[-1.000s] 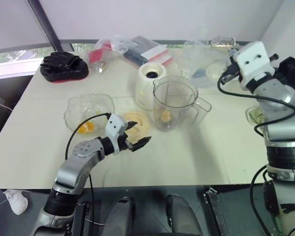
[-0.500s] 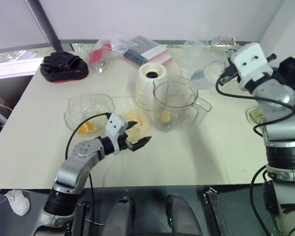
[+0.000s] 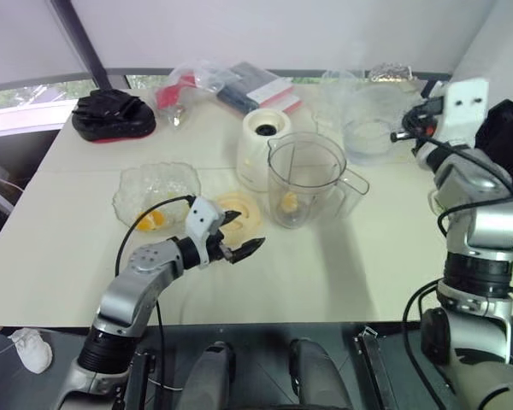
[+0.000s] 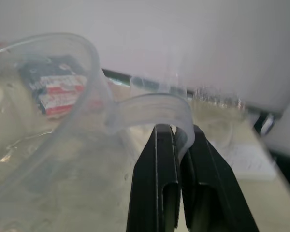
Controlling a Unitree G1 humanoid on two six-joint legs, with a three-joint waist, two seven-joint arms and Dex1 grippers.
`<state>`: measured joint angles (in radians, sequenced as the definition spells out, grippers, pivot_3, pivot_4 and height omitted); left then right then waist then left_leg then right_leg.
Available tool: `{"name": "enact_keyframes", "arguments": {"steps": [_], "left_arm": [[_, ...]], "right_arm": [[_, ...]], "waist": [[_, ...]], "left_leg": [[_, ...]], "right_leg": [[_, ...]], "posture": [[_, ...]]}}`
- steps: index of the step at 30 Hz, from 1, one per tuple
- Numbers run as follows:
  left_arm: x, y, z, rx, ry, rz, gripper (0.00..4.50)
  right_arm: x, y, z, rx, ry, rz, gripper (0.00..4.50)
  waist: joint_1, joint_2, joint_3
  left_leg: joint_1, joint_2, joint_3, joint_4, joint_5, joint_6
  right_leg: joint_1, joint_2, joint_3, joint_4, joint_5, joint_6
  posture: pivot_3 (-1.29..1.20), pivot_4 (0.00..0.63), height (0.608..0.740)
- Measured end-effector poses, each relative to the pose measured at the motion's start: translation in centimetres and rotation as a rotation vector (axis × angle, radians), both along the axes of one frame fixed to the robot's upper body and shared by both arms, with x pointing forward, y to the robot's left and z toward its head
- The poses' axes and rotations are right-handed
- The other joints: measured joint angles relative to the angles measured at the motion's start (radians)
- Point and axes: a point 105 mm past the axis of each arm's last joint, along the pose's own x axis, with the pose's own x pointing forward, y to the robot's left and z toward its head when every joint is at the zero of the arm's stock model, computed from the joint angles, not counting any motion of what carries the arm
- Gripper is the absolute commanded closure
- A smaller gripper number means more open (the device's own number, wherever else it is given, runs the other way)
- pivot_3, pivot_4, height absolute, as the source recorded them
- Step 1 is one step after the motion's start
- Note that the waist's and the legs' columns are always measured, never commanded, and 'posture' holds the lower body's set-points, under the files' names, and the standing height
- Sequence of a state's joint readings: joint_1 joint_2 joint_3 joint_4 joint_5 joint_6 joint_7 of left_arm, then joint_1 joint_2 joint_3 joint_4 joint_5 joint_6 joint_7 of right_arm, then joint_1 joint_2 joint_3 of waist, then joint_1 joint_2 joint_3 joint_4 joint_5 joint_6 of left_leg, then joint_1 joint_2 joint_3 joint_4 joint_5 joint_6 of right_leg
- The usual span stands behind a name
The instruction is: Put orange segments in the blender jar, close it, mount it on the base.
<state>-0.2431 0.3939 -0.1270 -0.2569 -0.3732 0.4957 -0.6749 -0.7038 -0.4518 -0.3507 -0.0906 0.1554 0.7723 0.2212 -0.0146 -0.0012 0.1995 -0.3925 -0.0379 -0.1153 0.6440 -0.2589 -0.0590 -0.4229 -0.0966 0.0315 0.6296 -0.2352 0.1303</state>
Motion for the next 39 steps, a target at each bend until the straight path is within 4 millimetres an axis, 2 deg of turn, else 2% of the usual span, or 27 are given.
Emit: {"name": "enact_keyframes", "arguments": {"steps": [6, 9, 15, 21, 23, 26, 28, 37, 39], "left_arm": [[0.0, 0.1, 0.0, 0.007, 0.000, -0.001, 0.00], [0.1, 0.2, 0.0, 0.006, -0.003, 0.006, 0.00], [0.9, 0.6, 0.9, 0.001, -0.032, 0.027, 0.00], [1.1, 0.6, 1.2, 0.005, -0.059, 0.041, 0.00], [1.3, 0.5, 1.4, -0.002, -0.069, 0.053, 0.00], [1.4, 0.7, 1.5, -0.001, -0.074, 0.072, 0.00], [1.5, 0.7, 1.5, -0.001, -0.075, 0.078, 0.00], [1.4, 1.5, 0.4, 0.008, -0.049, 0.137, 0.00], [1.5, 1.5, 0.5, 0.007, -0.053, 0.144, 0.00]], "right_arm": [[-1.3, -1.9, -1.5, 0.277, 0.013, -0.063, 4.47], [-2.5, -3.4, -3.3, 0.386, 0.000, -0.131, 4.47], [-4.0, -6.3, -8.3, 0.446, 0.048, -0.287, 4.47], [-3.8, -7.9, -10.3, 0.458, 0.015, -0.360, 4.47], [-3.7, -8.5, -11.9, 0.471, 0.031, -0.390, 4.47], [-3.7, -8.9, -14.0, 0.476, 0.065, -0.418, 4.47], [-3.5, -8.9, -14.8, 0.477, 0.069, -0.421, 4.47], [-3.1, -8.6, -16.6, 0.449, 0.070, -0.417, 4.47], [-3.1, -8.5, -16.7, 0.437, 0.070, -0.407, 3.87]], "waist": [[0.000, 0.000, 0.000], [0.000, 0.000, 0.000], [-0.007, 0.001, 0.000], [-0.025, 0.002, -0.001], [-0.026, 0.002, -0.001], [-0.028, 0.002, -0.001], [-0.031, 0.002, -0.001], [-0.029, 0.002, -0.001], [-0.029, 0.002, -0.001]], "left_leg": [[0.000, 0.000, 0.000, 0.000, 0.000, 0.000], [0.000, 0.000, 0.000, 0.000, 0.000, 0.000], [0.001, 0.000, 0.001, 0.001, 0.000, 0.000], [0.001, 0.000, 0.001, 0.001, 0.000, 0.000], [0.001, 0.000, 0.001, 0.001, 0.000, 0.000], [0.001, 0.000, 0.001, 0.001, 0.000, 0.000], [0.001, 0.000, 0.001, 0.001, 0.000, 0.000], [0.001, 0.000, 0.001, 0.001, 0.000, 0.000], [0.002, 0.000, 0.001, 0.001, 0.000, 0.000]], "right_leg": [[0.000, 0.000, 0.000, 0.001, 0.000, 0.000], [0.000, 0.000, 0.000, 0.001, 0.000, 0.000], [0.000, 0.000, 0.000, 0.001, 0.000, 0.000], [0.000, 0.000, 0.000, 0.002, 0.000, 0.000], [0.000, 0.000, 0.000, 0.002, 0.000, 0.000], [0.000, 0.000, 0.000, 0.002, 0.000, 0.000], [0.000, 0.000, 0.001, 0.002, 0.000, 0.000], [0.000, 0.000, 0.001, 0.002, 0.000, 0.000], [0.001, 0.000, 0.001, 0.002, 0.000, 0.000]], "posture": [[0.00, 0.150, 0.740], [0.00, 0.150, 0.740], [0.00, 0.150, 0.740], [0.00, 0.150, 0.740], [0.00, 0.150, 0.740], [0.00, 0.150, 0.740], [0.00, 0.150, 0.740], [0.00, 0.150, 0.740], [0.00, 0.150, 0.740]]}}
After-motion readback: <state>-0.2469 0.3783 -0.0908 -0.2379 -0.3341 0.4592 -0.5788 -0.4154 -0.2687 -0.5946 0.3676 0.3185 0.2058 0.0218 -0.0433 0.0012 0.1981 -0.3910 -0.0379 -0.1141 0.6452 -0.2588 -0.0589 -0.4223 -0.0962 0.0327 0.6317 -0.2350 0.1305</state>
